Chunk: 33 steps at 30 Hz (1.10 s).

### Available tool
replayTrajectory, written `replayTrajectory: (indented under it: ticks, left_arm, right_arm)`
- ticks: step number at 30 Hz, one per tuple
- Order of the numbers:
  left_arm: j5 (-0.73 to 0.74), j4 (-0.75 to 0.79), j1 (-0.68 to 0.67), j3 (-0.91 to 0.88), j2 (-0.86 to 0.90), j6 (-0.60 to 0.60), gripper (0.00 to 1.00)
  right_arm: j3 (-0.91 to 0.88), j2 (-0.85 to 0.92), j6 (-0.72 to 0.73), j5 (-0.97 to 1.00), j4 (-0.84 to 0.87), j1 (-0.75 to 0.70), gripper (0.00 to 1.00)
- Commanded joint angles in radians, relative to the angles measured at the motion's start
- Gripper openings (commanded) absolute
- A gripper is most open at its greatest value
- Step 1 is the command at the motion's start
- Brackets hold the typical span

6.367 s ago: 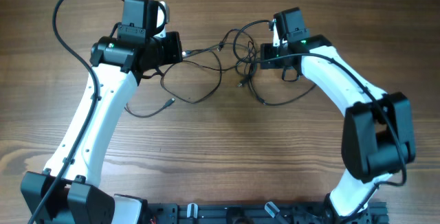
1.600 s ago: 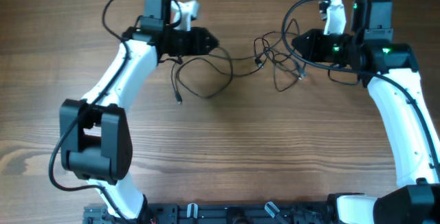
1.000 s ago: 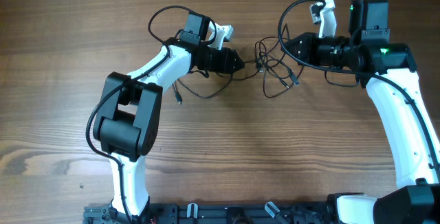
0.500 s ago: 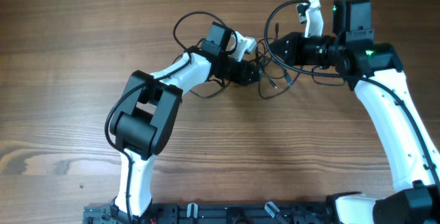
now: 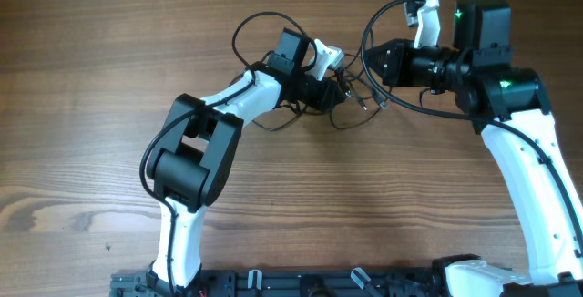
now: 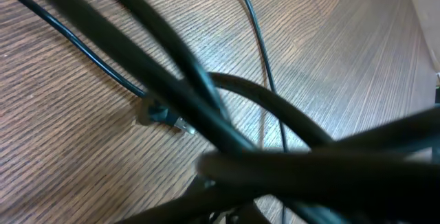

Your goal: Untangle cables

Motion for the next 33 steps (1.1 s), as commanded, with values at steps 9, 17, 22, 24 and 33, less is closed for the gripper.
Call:
replayTrajectory:
  ticks: [9,17,22,24,33]
  left_arm:
    - [-0.024,-0.130,0.188,-0.002,-0.012,0.011,0.07]
    - [0.005,-0.171,0.307,-0.002,-0.253,-0.002,0.08]
    - [-0.028,-0.261,0.417,-0.002,-0.422,-0.018,0.08]
    - [-0.028,-0.311,0.463,-0.002,-0.461,-0.014,0.09]
    - [-0.036,-0.426,0.440,-0.002,-0.469,0.008,0.21]
  right_arm:
    - [0.014,-0.018,0.018,0.431,-0.127,0.003,0.04]
    - [0.013,0.010,0.019,0.658,-0.190,0.003,0.04]
    - [0.013,0.109,0.023,0.777,-0.209,0.003,0.04]
    - [0.013,0.153,0.022,0.754,-0.209,0.003,0.04]
    - [-0.012,0.213,0.062,0.773,-0.187,0.004,0.05]
